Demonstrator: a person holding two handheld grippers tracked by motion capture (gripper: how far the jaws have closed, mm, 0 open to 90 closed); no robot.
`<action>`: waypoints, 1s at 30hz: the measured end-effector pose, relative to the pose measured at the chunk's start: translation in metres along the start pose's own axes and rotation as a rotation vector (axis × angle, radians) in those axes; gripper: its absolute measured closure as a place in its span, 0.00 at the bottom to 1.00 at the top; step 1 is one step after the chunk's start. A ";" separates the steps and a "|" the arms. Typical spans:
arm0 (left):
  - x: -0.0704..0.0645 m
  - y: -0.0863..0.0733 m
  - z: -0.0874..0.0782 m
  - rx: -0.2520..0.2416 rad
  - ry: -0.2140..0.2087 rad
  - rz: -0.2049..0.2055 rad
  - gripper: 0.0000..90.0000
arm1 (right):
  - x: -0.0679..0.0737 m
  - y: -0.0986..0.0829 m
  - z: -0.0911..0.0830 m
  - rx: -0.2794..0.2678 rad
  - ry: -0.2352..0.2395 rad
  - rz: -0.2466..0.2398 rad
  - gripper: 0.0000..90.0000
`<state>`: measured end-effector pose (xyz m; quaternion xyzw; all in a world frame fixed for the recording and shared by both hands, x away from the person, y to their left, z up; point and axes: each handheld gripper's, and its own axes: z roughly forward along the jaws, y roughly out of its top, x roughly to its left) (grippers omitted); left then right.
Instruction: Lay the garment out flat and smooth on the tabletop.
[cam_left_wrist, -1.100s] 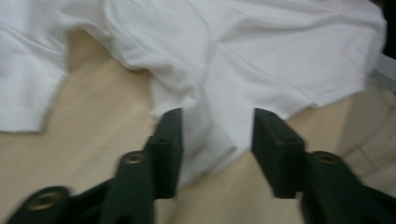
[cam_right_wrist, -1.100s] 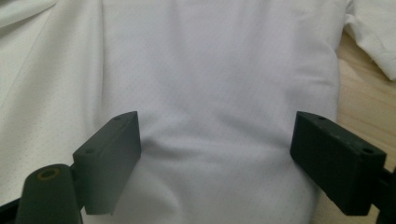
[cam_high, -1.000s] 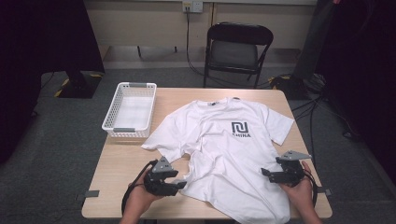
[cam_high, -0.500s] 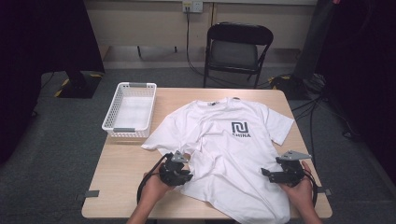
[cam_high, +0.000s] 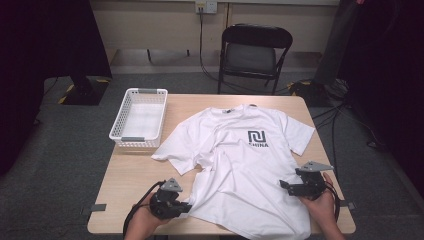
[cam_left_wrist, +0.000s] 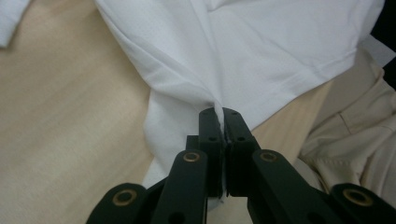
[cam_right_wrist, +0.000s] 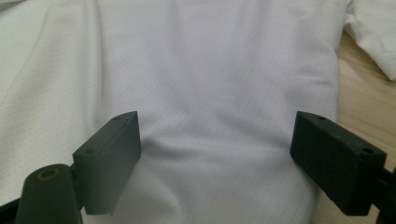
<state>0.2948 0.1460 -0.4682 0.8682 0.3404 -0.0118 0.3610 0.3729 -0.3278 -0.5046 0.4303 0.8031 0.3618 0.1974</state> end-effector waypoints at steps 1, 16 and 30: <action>-0.001 -0.002 -0.001 -0.002 -0.003 0.004 0.97 | 0.000 0.000 0.000 0.000 0.000 0.000 0.17; 0.030 0.036 0.006 -0.148 0.178 0.014 0.41 | 0.000 0.000 0.000 0.000 0.000 0.000 0.16; 0.044 0.043 0.031 0.026 0.169 -0.055 0.93 | 0.000 0.000 0.000 0.000 0.000 0.000 0.16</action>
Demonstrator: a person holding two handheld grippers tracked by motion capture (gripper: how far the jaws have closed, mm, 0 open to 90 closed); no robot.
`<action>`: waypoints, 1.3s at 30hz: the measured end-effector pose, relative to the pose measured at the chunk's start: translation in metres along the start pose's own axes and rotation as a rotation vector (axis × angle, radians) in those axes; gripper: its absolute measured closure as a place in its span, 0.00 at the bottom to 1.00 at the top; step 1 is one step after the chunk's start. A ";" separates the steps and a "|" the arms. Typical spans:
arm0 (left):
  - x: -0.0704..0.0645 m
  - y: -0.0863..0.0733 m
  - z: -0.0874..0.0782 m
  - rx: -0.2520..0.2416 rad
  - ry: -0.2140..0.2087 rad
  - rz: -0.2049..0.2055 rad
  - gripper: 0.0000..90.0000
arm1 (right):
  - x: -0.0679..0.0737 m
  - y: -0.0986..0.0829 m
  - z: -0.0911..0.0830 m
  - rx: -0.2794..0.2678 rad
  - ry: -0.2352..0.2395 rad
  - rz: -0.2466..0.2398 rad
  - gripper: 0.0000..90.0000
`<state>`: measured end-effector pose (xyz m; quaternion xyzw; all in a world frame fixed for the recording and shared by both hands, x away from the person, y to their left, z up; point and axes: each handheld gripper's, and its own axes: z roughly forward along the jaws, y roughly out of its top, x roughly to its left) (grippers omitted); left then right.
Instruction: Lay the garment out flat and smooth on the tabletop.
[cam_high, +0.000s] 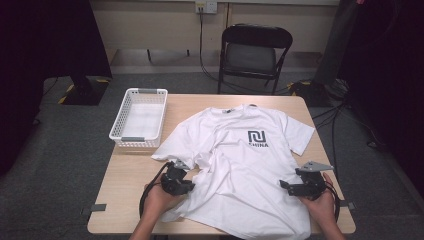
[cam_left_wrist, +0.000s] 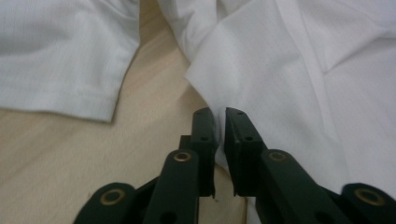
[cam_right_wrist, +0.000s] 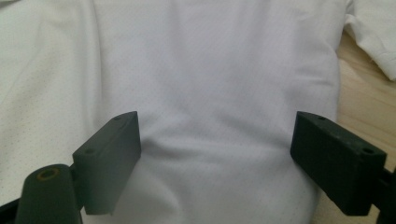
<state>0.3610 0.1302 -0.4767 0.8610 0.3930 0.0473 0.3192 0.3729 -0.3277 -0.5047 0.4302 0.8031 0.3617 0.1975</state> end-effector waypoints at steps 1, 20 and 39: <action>0.000 -0.002 -0.003 -0.001 -0.008 -0.006 0.94 | 0.000 0.000 0.000 0.000 0.000 0.000 0.16; -0.006 -0.045 -0.031 0.056 -0.107 0.004 0.92 | -0.001 -0.002 -0.003 0.006 0.011 -0.007 0.17; 0.015 -0.010 -0.006 -0.137 0.182 -0.001 0.55 | 0.000 -0.018 -0.039 0.002 -0.062 0.031 0.41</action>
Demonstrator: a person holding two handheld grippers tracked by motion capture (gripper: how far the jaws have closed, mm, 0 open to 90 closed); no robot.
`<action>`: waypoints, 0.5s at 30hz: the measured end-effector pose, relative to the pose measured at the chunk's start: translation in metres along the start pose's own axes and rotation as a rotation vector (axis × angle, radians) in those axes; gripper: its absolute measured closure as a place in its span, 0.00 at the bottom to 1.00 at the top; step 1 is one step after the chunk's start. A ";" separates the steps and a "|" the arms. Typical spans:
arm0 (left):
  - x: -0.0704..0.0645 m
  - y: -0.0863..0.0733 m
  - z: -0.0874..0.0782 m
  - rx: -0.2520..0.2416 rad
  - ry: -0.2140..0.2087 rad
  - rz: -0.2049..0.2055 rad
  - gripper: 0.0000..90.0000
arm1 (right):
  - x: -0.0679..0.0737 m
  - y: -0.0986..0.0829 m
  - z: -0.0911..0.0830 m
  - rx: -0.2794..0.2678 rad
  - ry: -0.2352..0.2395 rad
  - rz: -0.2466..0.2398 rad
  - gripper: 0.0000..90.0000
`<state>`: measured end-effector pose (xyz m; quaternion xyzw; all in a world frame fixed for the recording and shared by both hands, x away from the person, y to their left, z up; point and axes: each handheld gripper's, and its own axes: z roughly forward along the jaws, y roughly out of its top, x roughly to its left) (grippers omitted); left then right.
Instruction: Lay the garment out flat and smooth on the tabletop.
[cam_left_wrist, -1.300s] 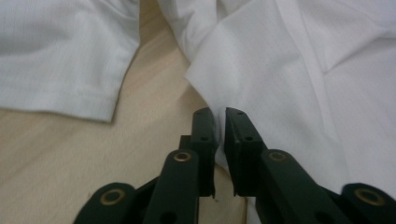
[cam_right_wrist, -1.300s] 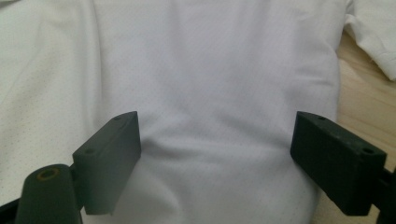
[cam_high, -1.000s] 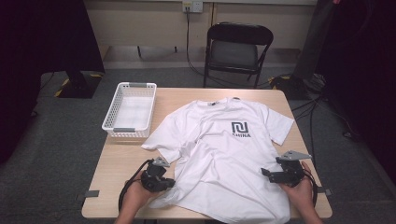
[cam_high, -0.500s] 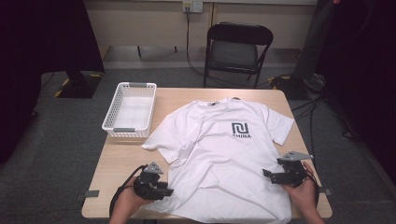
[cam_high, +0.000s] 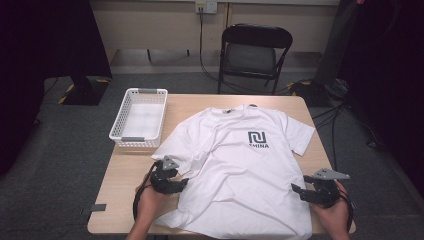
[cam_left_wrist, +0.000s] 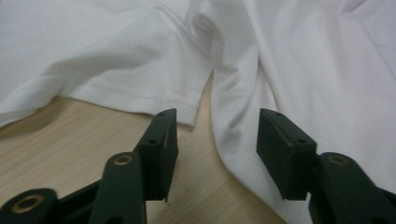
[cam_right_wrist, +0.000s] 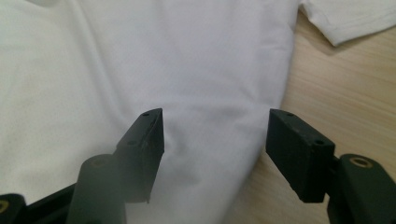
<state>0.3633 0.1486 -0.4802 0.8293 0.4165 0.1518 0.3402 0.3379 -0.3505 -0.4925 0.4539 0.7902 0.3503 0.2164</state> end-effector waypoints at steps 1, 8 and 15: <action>-0.001 -0.001 0.002 0.010 0.005 0.008 0.55 | 0.000 0.000 0.000 0.000 0.000 0.000 0.41; -0.005 -0.002 0.003 0.046 -0.014 -0.013 0.77 | 0.004 -0.009 -0.006 0.043 0.013 0.001 0.61; -0.003 -0.007 -0.005 0.086 -0.119 -0.072 0.98 | -0.002 -0.011 -0.013 0.072 0.103 -0.020 0.95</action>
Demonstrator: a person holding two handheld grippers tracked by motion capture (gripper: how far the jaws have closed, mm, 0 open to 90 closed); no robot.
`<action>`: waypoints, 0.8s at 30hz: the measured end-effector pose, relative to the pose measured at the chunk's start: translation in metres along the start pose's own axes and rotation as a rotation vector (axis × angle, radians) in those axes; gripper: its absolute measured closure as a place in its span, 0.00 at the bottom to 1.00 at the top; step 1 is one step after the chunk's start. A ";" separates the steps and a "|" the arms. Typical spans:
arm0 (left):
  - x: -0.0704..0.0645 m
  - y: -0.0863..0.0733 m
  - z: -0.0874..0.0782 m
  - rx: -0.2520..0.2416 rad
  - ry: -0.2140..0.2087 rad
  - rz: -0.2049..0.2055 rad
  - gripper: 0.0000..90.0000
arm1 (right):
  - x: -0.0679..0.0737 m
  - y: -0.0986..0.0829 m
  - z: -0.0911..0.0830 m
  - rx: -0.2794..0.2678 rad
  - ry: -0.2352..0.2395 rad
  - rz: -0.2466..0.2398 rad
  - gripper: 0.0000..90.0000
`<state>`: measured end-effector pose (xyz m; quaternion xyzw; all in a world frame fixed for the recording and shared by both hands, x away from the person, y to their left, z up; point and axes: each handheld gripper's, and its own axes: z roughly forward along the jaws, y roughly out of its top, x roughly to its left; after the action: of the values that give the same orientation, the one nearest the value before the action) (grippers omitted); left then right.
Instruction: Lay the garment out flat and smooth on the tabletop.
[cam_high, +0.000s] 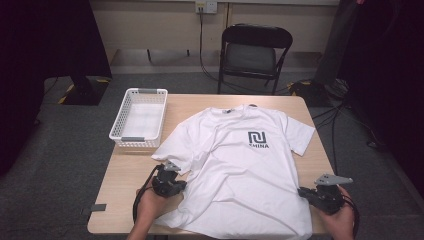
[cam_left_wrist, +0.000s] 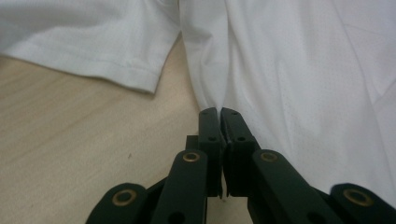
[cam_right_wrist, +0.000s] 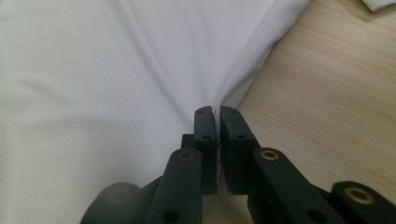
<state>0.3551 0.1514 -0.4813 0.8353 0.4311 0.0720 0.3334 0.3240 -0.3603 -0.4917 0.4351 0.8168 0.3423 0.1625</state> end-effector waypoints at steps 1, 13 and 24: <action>0.001 -0.002 -0.002 0.002 -0.005 -0.012 0.98 | -0.003 -0.002 -0.003 -0.001 0.009 0.009 0.96; 0.018 -0.010 -0.017 -0.115 0.035 0.046 0.48 | -0.019 -0.015 -0.019 -0.031 -0.023 0.053 0.60; 0.045 0.033 0.025 -0.120 0.227 -0.019 0.57 | -0.006 0.010 0.010 -0.055 -0.076 0.001 0.34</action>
<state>0.4152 0.1603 -0.4878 0.7963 0.4688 0.1888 0.3324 0.3392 -0.3572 -0.4917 0.4434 0.8003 0.3477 0.2051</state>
